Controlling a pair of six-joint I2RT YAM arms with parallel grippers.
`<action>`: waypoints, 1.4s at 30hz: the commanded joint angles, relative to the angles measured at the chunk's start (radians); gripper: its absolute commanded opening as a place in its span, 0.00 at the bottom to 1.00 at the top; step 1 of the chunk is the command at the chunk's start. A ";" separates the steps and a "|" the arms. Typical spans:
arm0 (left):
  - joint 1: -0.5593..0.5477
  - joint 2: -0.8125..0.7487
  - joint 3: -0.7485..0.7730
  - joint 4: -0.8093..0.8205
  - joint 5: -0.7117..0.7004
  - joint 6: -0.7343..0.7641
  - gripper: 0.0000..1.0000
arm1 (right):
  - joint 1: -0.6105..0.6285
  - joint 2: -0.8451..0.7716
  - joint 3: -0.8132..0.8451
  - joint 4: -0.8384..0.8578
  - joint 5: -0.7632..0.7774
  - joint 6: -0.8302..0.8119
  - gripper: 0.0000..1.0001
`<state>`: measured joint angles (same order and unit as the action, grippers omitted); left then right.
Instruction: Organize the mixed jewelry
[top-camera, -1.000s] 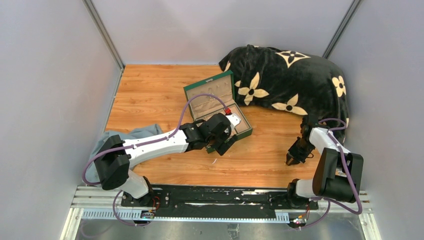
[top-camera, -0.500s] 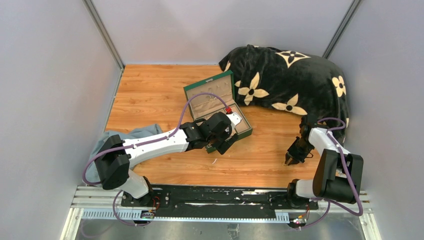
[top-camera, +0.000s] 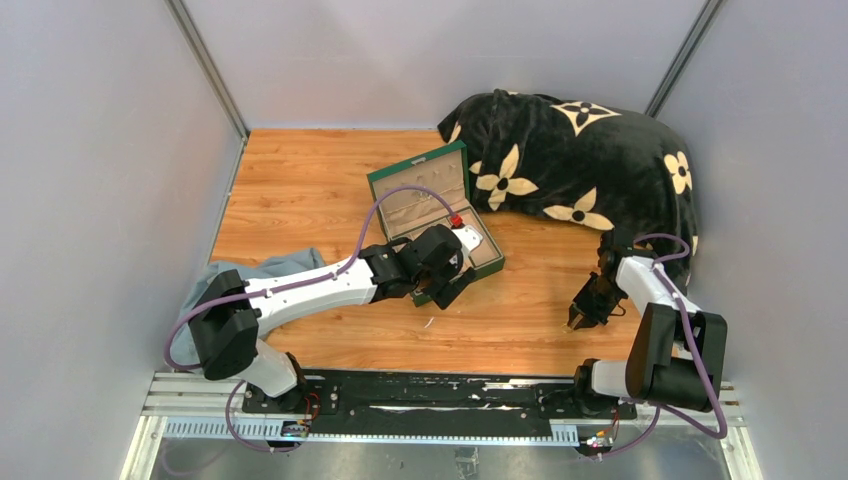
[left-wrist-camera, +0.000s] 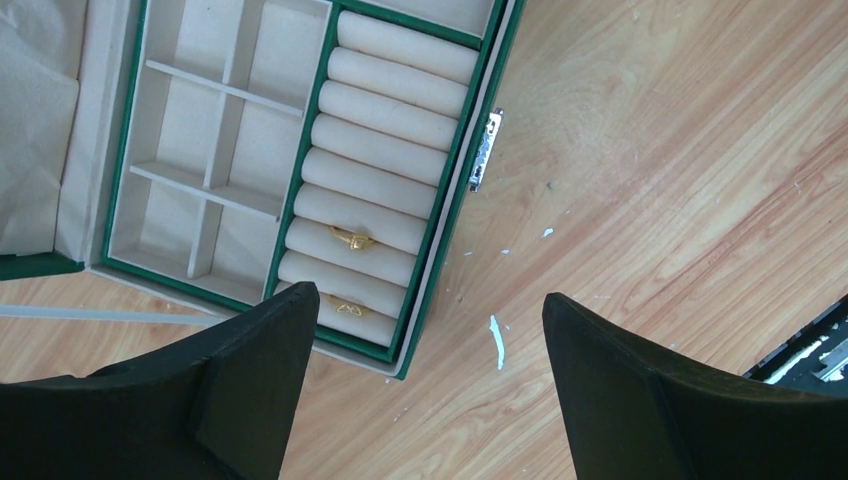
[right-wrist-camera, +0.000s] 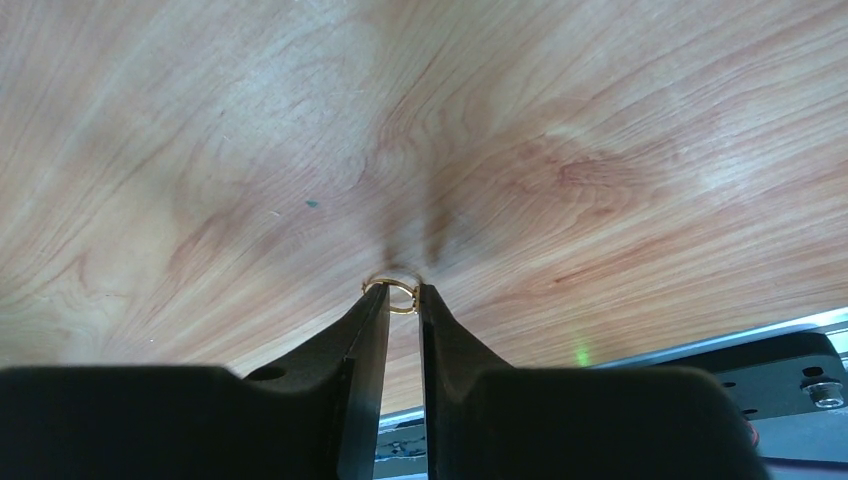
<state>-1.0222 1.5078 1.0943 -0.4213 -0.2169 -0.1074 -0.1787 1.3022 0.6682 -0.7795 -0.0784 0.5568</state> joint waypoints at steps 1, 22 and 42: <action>0.005 -0.038 -0.018 -0.010 -0.021 -0.007 0.87 | 0.028 0.003 -0.001 -0.043 0.018 0.007 0.23; 0.005 0.004 0.090 -0.113 -0.069 0.037 0.89 | 0.092 0.012 0.024 -0.046 0.014 0.018 0.00; 0.250 -0.001 0.222 0.226 0.777 -0.564 1.00 | 0.424 -0.434 0.129 0.335 -0.317 -0.004 0.00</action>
<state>-0.7681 1.5093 1.3945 -0.4103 0.3340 -0.4622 0.1413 0.8886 0.8051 -0.5259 -0.4221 0.5171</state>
